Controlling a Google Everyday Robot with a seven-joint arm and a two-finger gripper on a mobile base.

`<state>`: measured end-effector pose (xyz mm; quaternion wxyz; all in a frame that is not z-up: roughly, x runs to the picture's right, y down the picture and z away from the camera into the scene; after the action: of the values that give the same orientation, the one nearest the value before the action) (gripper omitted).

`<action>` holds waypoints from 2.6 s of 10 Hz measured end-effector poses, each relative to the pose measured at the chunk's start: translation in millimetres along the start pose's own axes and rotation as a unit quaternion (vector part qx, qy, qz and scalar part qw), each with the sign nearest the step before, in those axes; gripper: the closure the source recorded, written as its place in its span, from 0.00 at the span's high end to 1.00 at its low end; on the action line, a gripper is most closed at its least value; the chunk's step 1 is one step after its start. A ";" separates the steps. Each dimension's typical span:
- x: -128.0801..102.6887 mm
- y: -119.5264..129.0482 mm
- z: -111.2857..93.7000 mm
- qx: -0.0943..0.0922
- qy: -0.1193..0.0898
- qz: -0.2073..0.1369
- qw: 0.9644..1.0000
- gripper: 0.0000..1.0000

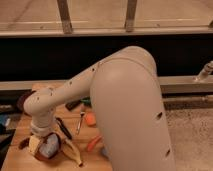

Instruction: Wipe purple bowl with towel

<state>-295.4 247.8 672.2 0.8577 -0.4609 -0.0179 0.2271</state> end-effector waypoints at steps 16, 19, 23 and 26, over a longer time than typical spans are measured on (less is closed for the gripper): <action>14.9 -2.9 15.4 0.010 0.030 0.017 0.999 0.78; 16.0 -4.3 21.3 0.006 0.032 0.022 0.999 0.78; 15.1 -3.3 25.7 0.001 0.032 0.024 0.999 0.78; 12.8 -1.0 37.3 -0.012 0.035 0.019 0.999 0.78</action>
<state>-292.5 281.7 692.2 0.8474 -0.4794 0.0180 0.2273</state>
